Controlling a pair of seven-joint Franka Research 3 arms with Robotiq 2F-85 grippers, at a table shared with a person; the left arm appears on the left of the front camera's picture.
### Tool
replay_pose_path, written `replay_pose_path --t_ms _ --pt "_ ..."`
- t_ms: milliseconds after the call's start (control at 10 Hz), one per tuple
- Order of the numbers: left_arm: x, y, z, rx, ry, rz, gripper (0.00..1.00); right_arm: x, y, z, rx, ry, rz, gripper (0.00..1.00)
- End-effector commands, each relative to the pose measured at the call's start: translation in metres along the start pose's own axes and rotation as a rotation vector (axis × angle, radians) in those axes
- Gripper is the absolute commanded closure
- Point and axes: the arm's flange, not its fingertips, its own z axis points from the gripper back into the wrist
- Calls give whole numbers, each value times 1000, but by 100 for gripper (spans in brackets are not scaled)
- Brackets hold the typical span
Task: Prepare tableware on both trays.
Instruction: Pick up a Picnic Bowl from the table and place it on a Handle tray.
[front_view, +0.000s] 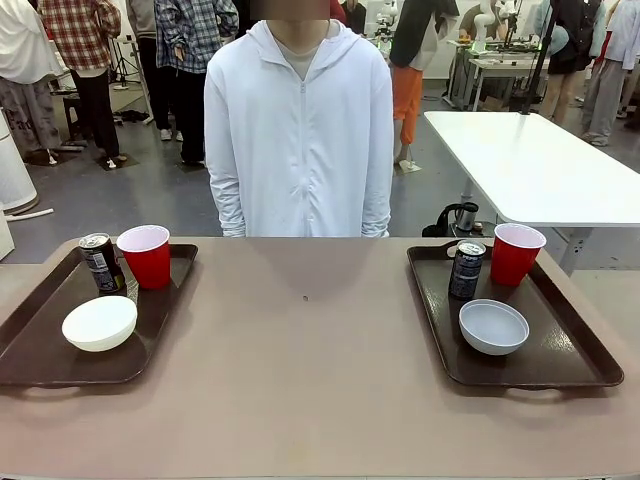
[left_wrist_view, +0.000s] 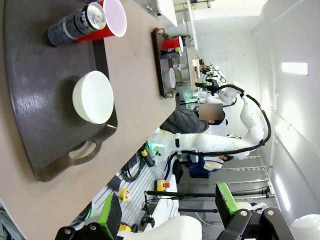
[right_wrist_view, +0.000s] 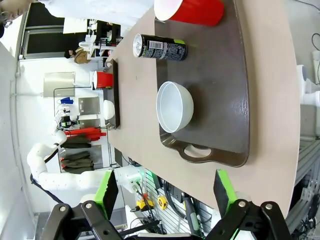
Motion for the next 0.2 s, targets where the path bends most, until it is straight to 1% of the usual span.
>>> replay_pose_path --t_ms 0,100 --pt "-2 -3 0 19 3 8 0 -1 2 2 -20 5 -11 0" --pt "-2 -3 0 19 3 8 0 -1 2 2 -20 5 -11 0"
